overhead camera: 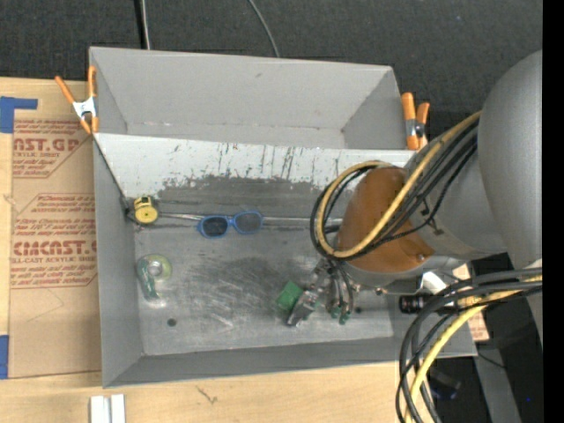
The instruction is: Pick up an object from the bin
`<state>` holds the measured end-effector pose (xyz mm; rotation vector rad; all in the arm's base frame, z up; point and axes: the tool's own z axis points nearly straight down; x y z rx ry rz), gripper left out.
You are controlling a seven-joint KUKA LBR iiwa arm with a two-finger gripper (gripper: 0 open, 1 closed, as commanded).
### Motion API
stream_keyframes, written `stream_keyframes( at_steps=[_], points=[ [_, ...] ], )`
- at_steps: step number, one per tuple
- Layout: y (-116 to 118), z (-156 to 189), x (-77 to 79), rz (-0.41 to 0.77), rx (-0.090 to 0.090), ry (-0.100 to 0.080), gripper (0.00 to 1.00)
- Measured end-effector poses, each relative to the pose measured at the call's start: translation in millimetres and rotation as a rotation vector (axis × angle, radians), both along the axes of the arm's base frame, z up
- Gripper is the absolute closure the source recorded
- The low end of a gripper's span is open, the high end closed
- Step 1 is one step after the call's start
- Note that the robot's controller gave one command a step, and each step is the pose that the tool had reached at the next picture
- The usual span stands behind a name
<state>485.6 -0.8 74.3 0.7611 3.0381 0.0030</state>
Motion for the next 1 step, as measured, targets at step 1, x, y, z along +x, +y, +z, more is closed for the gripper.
stream_keyframes(
  at_steps=[1],
  points=[
    [0.7,10.0,0.4,0.001,0.001,0.009,1.0]
  ],
)
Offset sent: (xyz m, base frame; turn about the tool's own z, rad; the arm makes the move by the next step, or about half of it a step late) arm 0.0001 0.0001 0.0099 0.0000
